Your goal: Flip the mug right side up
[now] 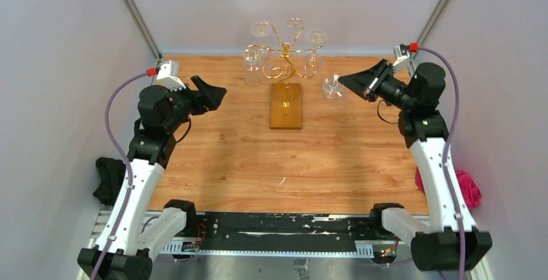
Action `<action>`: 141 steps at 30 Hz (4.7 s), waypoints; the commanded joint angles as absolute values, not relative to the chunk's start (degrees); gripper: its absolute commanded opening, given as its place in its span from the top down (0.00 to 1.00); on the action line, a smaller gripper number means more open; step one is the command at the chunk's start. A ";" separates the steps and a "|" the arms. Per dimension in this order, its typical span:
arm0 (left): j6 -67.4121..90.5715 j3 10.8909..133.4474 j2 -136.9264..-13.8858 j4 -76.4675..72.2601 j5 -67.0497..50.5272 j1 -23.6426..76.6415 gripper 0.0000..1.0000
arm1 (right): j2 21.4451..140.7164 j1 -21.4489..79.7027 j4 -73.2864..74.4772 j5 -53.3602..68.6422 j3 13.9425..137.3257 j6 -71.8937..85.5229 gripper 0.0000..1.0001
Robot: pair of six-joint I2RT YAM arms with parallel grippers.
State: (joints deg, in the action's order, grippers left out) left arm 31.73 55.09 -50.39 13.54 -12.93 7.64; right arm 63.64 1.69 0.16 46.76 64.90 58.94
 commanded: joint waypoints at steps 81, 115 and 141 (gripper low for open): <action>83.85 66.06 -77.32 -80.22 -48.75 26.58 0.00 | 68.00 28.01 -19.07 52.80 97.38 67.03 1.00; 86.05 57.31 -70.58 -88.14 -44.08 31.38 0.53 | 73.23 32.41 -68.63 50.08 70.88 89.24 1.00; 73.92 49.13 -58.65 -74.40 -35.51 31.64 1.00 | 70.10 33.80 -56.69 51.31 69.60 80.21 0.49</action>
State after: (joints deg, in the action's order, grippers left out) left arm 80.86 48.80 -63.24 -79.96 -39.66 31.27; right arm 73.93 33.08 -62.89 49.78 69.67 86.76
